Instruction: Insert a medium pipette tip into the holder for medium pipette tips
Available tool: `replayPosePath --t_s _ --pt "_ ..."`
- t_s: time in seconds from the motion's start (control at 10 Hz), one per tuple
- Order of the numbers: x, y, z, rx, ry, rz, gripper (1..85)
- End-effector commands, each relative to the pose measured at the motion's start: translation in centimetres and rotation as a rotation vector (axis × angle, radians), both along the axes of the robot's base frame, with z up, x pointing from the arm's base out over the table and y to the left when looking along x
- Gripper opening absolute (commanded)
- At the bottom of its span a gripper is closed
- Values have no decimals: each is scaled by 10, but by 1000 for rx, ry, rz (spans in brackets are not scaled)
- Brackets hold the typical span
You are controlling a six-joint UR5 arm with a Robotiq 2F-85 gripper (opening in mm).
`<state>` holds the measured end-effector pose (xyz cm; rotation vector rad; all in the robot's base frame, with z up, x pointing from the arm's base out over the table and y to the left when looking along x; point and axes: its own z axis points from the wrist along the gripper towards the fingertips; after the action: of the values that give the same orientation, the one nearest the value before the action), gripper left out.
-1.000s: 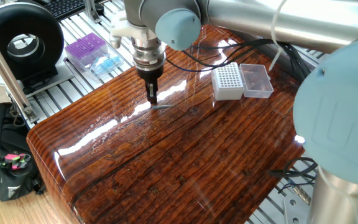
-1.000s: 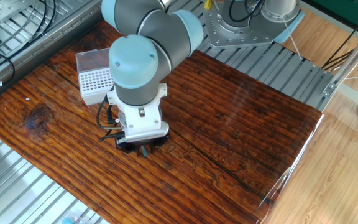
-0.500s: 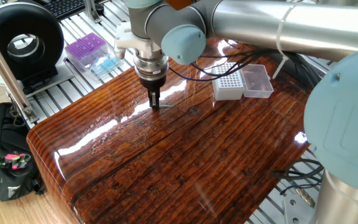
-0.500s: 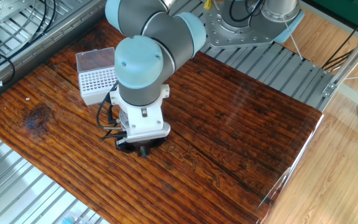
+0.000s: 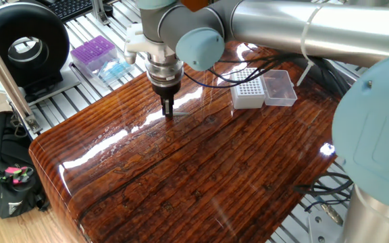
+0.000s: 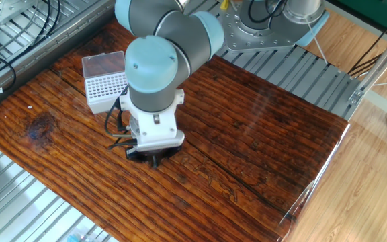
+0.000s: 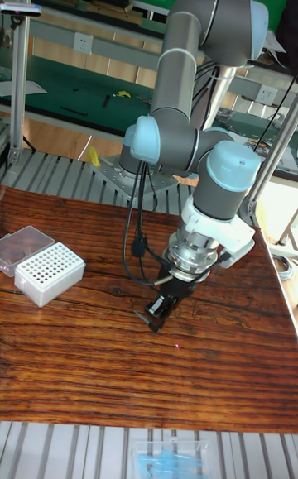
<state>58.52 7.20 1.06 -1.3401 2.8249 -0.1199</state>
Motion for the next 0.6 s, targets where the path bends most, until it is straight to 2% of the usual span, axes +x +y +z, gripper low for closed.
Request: replayPosePath --t_s 0.0,0.2,0.3,0.4,0.5 --pt "-26 -8 22 -22 40 -31 133" --pt "-57 -27 36 -81 98 -57 127" --pt "-71 -33 36 -74 120 -62 123" --pt "-82 -31 30 -26 138 -68 123" --pt "-84 -37 26 7 149 -33 157"
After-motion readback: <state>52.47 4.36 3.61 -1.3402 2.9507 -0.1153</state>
